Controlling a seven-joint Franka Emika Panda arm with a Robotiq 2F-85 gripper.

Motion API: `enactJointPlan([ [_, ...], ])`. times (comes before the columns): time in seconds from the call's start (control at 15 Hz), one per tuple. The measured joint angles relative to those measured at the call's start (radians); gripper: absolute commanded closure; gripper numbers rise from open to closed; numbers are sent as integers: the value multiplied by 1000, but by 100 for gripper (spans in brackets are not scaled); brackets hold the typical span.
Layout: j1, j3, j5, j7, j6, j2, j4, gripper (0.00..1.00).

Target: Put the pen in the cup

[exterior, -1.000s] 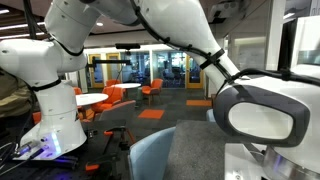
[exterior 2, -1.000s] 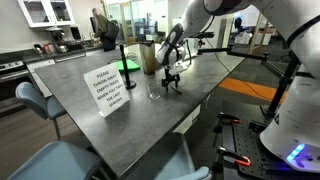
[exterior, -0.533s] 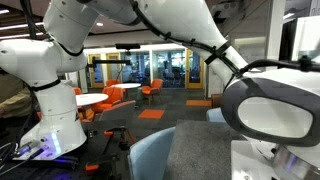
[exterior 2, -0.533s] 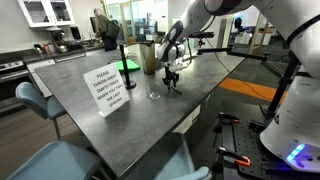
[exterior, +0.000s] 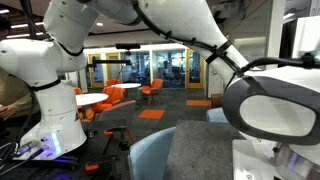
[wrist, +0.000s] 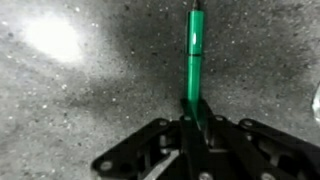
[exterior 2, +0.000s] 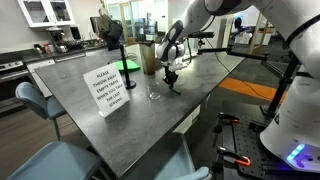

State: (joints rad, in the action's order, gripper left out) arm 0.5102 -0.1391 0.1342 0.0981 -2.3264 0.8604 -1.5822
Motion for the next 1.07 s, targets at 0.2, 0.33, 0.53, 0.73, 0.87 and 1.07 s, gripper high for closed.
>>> enactJointPlan([
  [0.2,-40,5,0,-6,-41,-4,-3,97],
  [0.33,-85,-3,-4,-33,-91,-20,-9,97],
  [0.53,-159,-57,-22,-107,-147,-68,-22,97],
  [0.73,-209,-117,-62,-169,-199,-136,-53,97],
  [0.87,-234,-140,-86,-206,-262,-180,-94,97],
  [1.07,-274,-145,-91,-255,-381,-224,-179,97],
])
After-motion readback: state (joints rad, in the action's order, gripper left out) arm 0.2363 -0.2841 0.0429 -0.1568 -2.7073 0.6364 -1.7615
